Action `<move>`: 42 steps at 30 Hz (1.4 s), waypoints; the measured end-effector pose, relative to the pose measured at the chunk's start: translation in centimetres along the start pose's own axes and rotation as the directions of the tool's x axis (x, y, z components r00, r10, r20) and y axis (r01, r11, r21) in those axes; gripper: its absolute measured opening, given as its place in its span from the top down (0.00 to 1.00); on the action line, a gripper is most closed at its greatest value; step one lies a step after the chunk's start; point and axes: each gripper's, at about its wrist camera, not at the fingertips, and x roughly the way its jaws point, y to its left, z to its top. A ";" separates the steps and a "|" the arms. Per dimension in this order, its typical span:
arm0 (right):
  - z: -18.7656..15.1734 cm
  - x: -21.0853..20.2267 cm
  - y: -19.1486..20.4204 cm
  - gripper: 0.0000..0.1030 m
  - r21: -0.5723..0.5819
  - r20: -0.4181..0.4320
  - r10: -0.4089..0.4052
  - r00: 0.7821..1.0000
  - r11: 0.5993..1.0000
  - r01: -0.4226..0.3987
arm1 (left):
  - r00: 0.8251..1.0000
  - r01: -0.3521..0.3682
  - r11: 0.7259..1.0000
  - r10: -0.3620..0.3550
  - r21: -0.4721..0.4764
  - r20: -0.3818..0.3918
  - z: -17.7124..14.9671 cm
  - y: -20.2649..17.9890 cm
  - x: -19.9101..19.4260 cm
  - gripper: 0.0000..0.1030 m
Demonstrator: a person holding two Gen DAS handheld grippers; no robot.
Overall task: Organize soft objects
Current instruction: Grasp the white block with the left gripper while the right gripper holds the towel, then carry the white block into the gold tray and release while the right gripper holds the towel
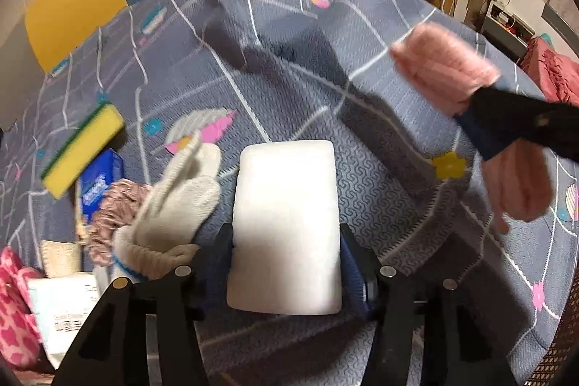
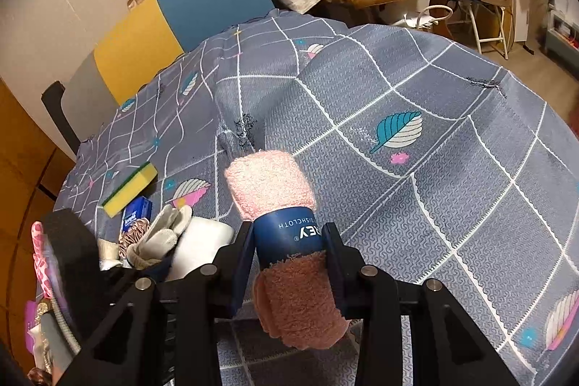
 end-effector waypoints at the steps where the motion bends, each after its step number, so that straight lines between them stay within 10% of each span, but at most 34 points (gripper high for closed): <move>1: -0.1 0.1 0.1 0.63 -0.004 -0.002 -0.003 1.000 1.000 0.003 | 1.000 -0.007 1.000 0.007 -0.002 0.017 -0.2 0.0 -0.7 0.46; 20: -1.4 1.2 1.0 0.63 -0.044 -0.026 0.002 1.000 0.999 -0.003 | 0.970 0.193 0.979 -0.180 -0.067 0.165 -10.9 1.3 -14.7 0.46; 42: -3.4 2.1 2.2 0.63 -0.125 -0.019 -0.089 0.996 0.988 0.086 | 0.953 0.093 0.957 -0.006 -0.276 0.303 -26.0 16.6 -26.6 0.46</move>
